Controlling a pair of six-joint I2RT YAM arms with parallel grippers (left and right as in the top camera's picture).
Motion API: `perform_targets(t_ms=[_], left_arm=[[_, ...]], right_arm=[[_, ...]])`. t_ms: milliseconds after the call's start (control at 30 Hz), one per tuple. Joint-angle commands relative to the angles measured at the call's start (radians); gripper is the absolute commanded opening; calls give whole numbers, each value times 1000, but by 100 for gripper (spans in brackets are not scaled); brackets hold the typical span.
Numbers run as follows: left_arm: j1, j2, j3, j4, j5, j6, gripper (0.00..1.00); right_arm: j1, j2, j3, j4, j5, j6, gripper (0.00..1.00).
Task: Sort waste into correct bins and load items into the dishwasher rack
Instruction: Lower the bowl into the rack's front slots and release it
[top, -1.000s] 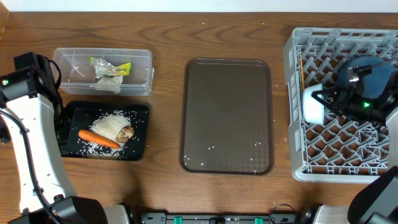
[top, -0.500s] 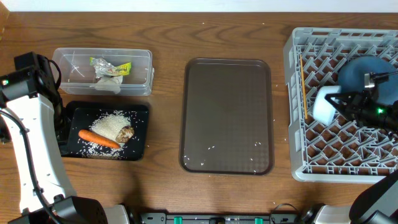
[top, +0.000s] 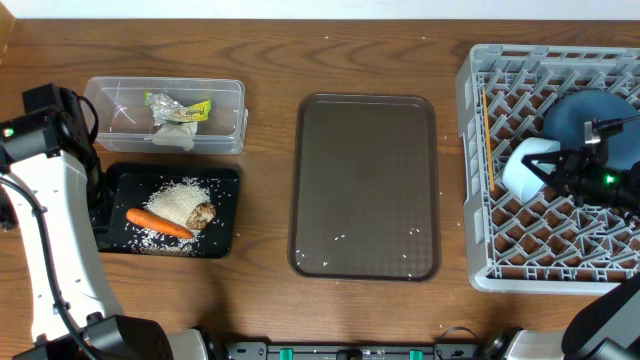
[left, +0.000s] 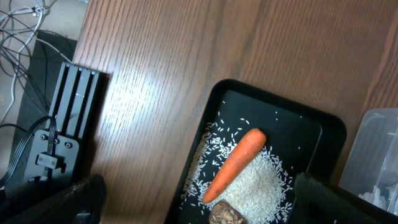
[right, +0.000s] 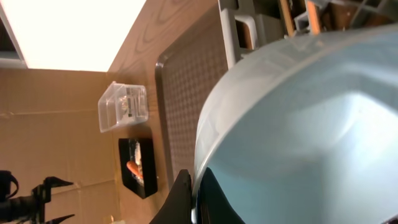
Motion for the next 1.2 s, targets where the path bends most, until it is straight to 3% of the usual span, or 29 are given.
perform_targets(t_ms=[0, 400, 700, 867, 1167], left_arm=[[4, 5, -2, -5, -17, -13, 98], [4, 5, -2, -5, -17, -13, 98], [4, 5, -2, -5, -17, -13, 98], [4, 5, -2, -5, -17, -13, 98], [4, 5, -2, -5, -17, -13, 98]], right_arm=[[-32, 10, -7, -26, 103, 17, 1], [-117, -68, -6, -87, 188, 40, 3], [-117, -222, -6, -112, 412, 158, 36], [-117, -282, -6, -124, 443, 193, 58], [-116, -370, -6, -124, 443, 204, 59]])
